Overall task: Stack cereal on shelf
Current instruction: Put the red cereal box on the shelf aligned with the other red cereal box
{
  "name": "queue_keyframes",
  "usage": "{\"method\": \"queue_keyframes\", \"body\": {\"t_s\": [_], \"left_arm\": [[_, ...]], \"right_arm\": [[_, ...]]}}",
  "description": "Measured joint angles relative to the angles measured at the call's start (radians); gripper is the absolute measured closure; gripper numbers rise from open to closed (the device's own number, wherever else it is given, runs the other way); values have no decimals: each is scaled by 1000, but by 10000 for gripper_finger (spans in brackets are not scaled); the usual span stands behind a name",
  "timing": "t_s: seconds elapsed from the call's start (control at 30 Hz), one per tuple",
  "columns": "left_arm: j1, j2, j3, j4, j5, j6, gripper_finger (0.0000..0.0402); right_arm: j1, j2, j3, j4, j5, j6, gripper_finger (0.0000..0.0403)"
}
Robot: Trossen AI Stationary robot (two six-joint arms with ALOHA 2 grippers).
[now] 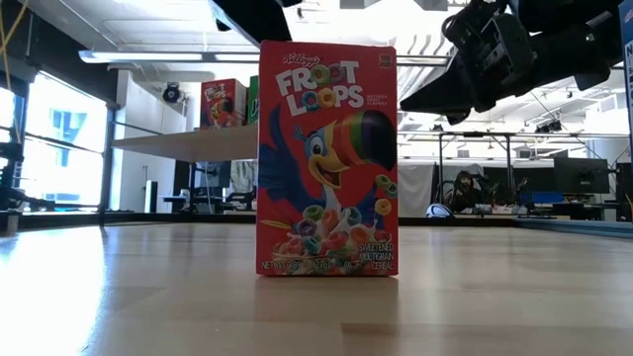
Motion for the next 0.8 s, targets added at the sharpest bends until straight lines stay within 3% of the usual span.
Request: {"method": "queue_keyframes", "body": {"t_s": [0.27,0.8], "left_arm": [[-2,0,0,1,-48,-7,146],[-1,45,0,7,-13,3,146]], "right_arm": [[4,0,0,1,1,8,402],[5,0,0,0,7,7,402]]}}
